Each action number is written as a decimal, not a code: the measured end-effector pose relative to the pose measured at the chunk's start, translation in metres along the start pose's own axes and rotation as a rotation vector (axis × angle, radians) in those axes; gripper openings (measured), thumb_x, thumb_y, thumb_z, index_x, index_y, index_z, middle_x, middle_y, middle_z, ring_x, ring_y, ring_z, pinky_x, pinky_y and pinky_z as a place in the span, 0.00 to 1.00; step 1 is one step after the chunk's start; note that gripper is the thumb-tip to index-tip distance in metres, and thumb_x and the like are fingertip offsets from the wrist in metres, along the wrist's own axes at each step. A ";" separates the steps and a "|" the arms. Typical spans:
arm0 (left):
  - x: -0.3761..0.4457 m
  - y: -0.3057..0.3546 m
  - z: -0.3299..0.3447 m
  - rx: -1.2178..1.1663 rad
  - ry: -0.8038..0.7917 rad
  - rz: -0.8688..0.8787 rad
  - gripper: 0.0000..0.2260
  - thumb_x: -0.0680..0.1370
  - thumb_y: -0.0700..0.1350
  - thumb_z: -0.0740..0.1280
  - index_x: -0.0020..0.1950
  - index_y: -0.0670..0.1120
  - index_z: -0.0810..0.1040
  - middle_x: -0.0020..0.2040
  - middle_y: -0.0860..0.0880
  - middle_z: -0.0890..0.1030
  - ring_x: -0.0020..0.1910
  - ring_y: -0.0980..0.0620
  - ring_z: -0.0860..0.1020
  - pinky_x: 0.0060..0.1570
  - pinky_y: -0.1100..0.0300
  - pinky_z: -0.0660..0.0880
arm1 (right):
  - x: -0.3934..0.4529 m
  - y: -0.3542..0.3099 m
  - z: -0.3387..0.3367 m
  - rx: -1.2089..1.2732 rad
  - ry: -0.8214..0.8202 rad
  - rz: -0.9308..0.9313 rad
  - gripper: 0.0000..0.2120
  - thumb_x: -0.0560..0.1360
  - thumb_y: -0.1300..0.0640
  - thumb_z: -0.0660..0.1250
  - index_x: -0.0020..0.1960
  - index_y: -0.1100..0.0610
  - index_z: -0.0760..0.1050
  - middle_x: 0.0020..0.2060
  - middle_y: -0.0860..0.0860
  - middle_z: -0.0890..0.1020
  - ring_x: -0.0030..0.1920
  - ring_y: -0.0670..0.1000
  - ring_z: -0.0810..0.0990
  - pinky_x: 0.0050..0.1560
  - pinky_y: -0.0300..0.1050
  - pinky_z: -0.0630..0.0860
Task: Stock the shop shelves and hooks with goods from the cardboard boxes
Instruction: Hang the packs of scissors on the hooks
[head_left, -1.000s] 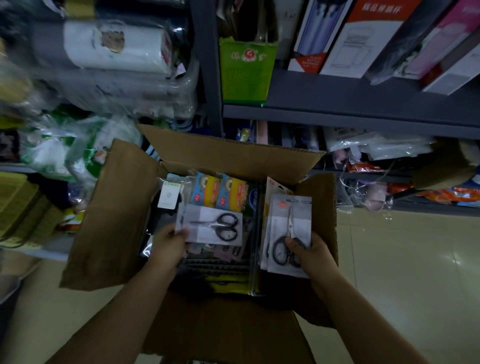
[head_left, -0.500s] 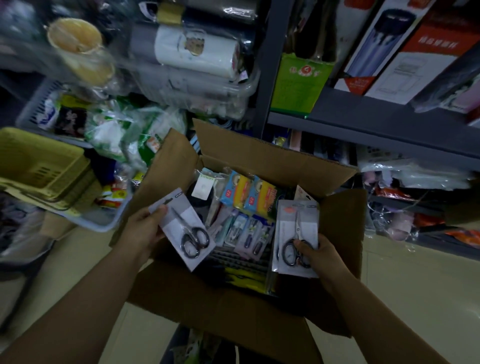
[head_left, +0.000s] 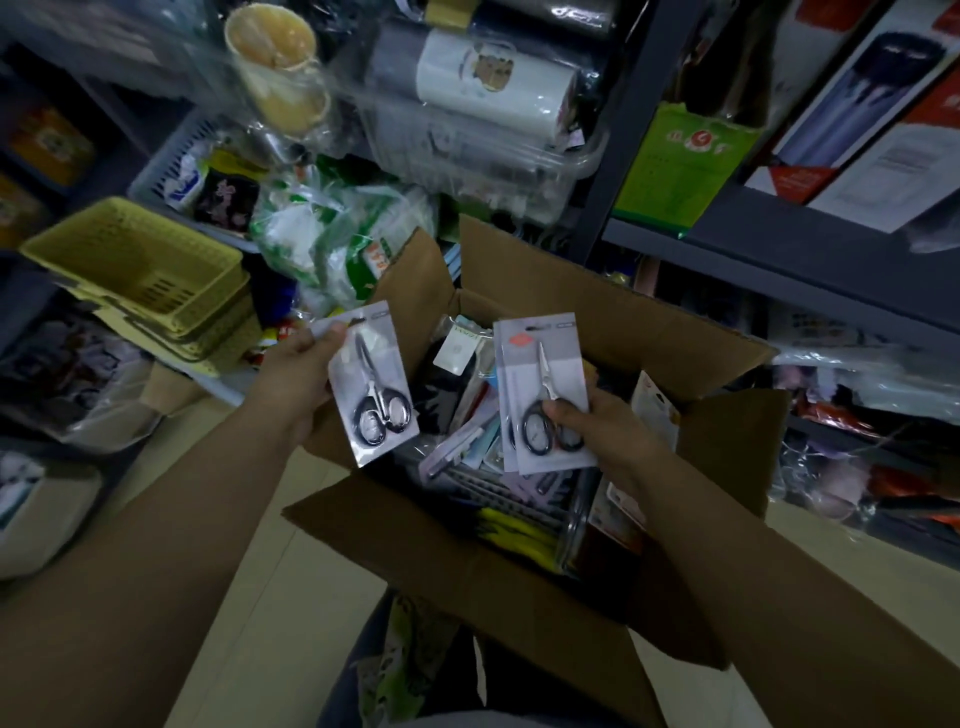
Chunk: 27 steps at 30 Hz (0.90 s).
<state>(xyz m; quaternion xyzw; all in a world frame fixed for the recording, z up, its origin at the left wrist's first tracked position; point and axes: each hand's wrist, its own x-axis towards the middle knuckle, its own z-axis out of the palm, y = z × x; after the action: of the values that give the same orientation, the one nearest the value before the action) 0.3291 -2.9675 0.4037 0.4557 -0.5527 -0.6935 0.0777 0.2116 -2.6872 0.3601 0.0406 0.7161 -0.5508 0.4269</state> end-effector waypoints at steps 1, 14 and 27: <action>0.000 0.002 0.001 -0.010 -0.007 -0.011 0.06 0.79 0.46 0.65 0.47 0.48 0.80 0.44 0.51 0.84 0.42 0.52 0.82 0.42 0.57 0.78 | 0.001 -0.005 0.004 0.012 -0.035 -0.003 0.19 0.76 0.54 0.69 0.66 0.53 0.73 0.58 0.52 0.78 0.59 0.57 0.76 0.64 0.55 0.72; -0.012 0.010 0.044 -0.139 -0.206 -0.193 0.10 0.80 0.47 0.62 0.52 0.45 0.82 0.46 0.48 0.85 0.45 0.51 0.82 0.38 0.59 0.81 | 0.003 -0.034 0.050 0.230 -0.289 0.063 0.22 0.73 0.53 0.69 0.66 0.54 0.74 0.63 0.53 0.78 0.62 0.56 0.77 0.62 0.56 0.75; -0.044 0.023 0.048 -0.152 -0.496 0.027 0.25 0.75 0.36 0.68 0.70 0.49 0.69 0.61 0.44 0.80 0.59 0.42 0.79 0.58 0.41 0.75 | -0.003 -0.092 0.075 0.300 -0.239 -0.195 0.14 0.78 0.58 0.64 0.64 0.54 0.74 0.58 0.54 0.81 0.57 0.55 0.81 0.59 0.54 0.78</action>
<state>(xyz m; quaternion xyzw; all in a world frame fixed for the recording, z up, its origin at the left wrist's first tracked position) 0.3108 -2.9162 0.4457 0.2571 -0.5074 -0.8223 -0.0168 0.2077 -2.7840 0.4297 -0.0312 0.5708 -0.6909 0.4426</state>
